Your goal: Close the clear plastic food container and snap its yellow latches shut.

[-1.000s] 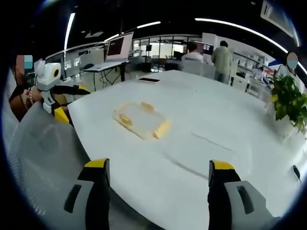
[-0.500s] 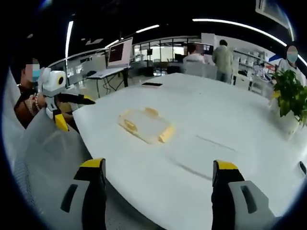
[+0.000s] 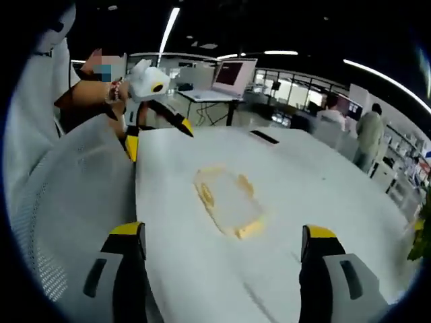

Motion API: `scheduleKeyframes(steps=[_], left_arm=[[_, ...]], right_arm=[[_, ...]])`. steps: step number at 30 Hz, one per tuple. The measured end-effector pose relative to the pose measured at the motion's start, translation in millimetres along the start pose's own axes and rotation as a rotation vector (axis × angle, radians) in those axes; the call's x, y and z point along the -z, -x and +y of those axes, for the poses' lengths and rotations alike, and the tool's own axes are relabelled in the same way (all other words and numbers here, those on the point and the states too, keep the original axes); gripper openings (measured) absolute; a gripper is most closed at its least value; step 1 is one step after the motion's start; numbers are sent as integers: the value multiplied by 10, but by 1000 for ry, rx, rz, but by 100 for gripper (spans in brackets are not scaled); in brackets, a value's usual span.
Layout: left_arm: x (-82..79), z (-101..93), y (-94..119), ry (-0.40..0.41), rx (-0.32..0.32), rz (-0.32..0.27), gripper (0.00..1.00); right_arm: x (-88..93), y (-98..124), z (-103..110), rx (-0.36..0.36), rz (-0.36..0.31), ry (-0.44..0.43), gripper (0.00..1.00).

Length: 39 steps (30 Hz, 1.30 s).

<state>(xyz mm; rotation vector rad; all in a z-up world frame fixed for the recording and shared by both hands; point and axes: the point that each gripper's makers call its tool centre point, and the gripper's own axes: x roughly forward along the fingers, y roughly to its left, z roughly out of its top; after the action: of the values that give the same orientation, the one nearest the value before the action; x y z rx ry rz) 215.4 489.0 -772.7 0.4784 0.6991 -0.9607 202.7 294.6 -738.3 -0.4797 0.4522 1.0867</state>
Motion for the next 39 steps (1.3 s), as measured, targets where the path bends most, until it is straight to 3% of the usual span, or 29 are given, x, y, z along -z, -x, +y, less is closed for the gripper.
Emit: scheduleKeyframes(steps=[1,3,7,10,13,15,19,22,29,36,39], left_arm=[[-52,64,-25,-55,-5,-8,99],[-39,100,-56,-44,20,26,99],[-49,177,-159,-84,84,75,99],[-21,313,-262,-165,102,136,99],[-56,382,-369,-190,147,148,99],[-30,414,-438,-199,190,185,99],[44,550,-601,-278,219,257,97],[98,594,-704,-274,244,301,95],[105,598,-870,-266,310,335,81],[108,655,-956,-351,335,340,67],[102,640,-970,-393,356,330,56]], right_arm=[[16,-30,-22,-15,28,-7,90],[116,-103,-93,-50,135,-11,86],[84,-284,-225,-123,159,143,70],[61,-441,-337,-171,191,158,69],[43,-580,-410,-225,194,153,68],[143,-650,-456,-261,252,164,65],[257,-805,-549,-285,278,172,64],[371,-874,-540,-319,313,159,64],[590,-993,-588,-360,371,165,59],[648,-1071,-571,-395,384,177,50],[646,-1082,-552,-406,386,177,45]])
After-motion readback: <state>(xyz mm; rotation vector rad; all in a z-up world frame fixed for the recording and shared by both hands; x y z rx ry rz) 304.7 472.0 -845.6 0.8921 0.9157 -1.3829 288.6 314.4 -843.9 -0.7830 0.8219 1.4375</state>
